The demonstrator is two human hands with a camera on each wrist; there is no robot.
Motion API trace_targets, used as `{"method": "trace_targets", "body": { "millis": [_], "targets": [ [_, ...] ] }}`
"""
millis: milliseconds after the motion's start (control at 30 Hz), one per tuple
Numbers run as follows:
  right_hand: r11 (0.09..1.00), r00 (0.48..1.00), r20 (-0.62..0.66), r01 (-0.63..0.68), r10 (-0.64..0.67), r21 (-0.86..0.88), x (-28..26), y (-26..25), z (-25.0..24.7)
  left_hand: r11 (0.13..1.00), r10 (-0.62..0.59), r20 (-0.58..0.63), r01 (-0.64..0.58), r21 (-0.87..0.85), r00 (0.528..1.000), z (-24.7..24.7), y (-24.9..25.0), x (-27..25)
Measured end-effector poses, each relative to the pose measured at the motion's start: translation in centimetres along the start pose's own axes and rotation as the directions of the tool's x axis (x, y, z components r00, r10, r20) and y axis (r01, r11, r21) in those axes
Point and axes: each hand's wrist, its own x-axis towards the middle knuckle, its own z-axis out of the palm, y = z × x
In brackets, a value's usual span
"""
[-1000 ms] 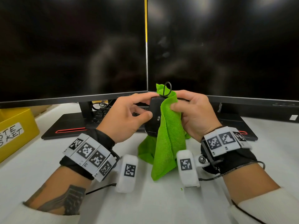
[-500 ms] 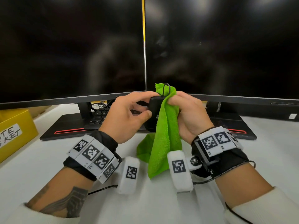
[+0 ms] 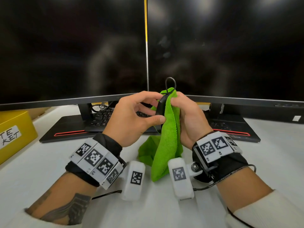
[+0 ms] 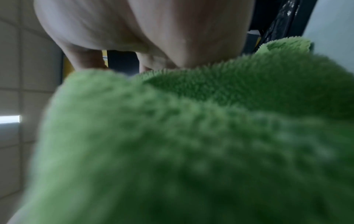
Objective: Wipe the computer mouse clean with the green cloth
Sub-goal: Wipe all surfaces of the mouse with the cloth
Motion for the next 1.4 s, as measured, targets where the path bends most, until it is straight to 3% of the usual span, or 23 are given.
{"method": "trace_targets", "body": {
  "millis": [267,1400],
  "targets": [
    [0.974,0.990,0.059,0.135,-0.126,-0.183,-0.09,0.37,-0.83,1.000,-0.008,0.008,0.008,0.001,1.000,0.11,0.26,-0.10],
    [0.947,0.986,0.001,0.161,-0.167,-0.278,-0.80,0.07,0.07,1.000,0.009,0.006,-0.008,-0.015,1.000,0.42,-0.13,0.02]
  ]
}}
